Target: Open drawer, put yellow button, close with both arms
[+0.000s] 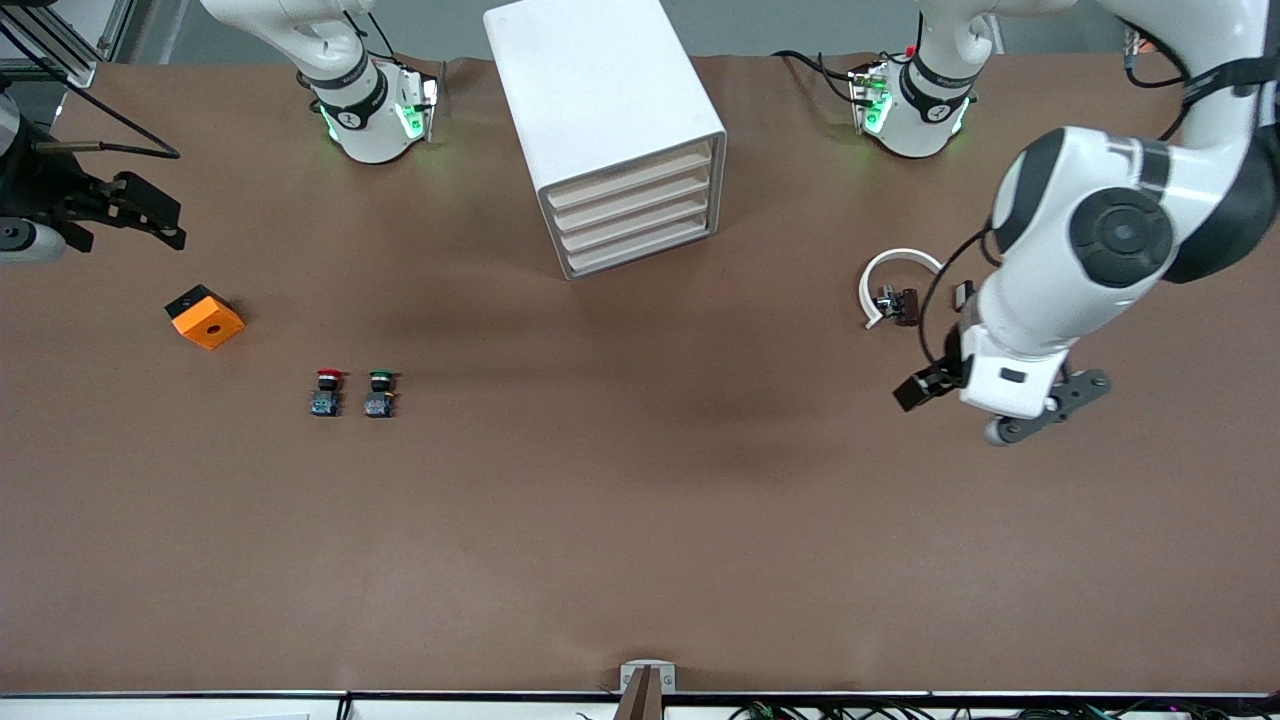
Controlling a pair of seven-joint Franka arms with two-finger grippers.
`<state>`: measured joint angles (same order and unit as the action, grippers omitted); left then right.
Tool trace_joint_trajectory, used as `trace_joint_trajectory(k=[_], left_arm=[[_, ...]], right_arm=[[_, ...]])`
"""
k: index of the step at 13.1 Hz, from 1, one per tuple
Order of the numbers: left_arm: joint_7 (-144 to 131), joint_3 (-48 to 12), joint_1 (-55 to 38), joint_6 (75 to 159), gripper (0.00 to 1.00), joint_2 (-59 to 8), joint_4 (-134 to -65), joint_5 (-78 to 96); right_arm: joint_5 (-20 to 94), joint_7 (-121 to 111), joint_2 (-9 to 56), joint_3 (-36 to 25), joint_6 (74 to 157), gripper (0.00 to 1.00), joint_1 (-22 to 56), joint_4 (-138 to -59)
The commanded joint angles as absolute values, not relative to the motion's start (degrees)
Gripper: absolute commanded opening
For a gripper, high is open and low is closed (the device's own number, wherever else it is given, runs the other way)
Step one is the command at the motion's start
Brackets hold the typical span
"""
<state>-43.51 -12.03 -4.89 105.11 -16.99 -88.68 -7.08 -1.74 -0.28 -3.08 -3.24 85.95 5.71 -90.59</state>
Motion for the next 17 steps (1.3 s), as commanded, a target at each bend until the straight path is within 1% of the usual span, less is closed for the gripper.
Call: trace_joint_trajectory(k=[1, 3, 5, 8, 10, 11, 13, 15, 17], left_arm=[[-39.29, -12.74, -1.25, 101.09, 1.00, -15.56, -85.01, -8.26], [-38.76, -12.92, 0.61, 97.40, 1.00, -15.12, -82.19, -8.26], [-36.93, -12.75, 1.14, 93.18, 1.00, -13.20, -80.51, -8.00], [-26.23, -12.22, 3.51, 89.57, 1.00, -8.89, -80.77, -7.47], [-19.72, -10.55, 3.60, 87.12, 1.00, -5.99, -80.95, -7.38], [-17.95, -9.94, 3.60, 85.71, 1.00, -4.76, -81.03, -7.47], [-13.65, -7.92, 3.17, 84.21, 1.00, -2.21, -81.30, -7.38], [-6.89, -5.46, 2.29, 80.79, 1.00, -0.27, -81.65, -7.12], [-5.10, -4.66, 2.20, 79.63, 1.00, 1.75, -83.48, -4.67]], right_arm=[[-2.03, -4.21, -2.99, -2.72, 87.27, 1.00, 4.84, -89.91], [-0.53, -4.39, -2.73, -2.72, 89.55, 1.00, 4.57, -90.09], [0.43, -5.88, -1.68, -2.64, 92.97, 1.00, 3.00, -90.17], [2.99, -8.70, 0.08, -2.72, 95.36, 1.00, 1.85, -89.91], [2.99, -8.44, 0.70, -2.81, 97.19, 1.00, 1.41, -89.91], [3.25, -9.05, 0.79, -2.73, 97.82, 1.00, -0.68, -89.91], [3.08, -9.05, 0.79, -2.64, 97.65, 1.00, -1.23, -89.91], [2.64, -9.14, 1.05, -2.72, 97.65, 1.00, -1.58, -89.39], [2.02, -8.79, 3.50, -2.72, 97.21, 1.00, -1.15, -86.68]])
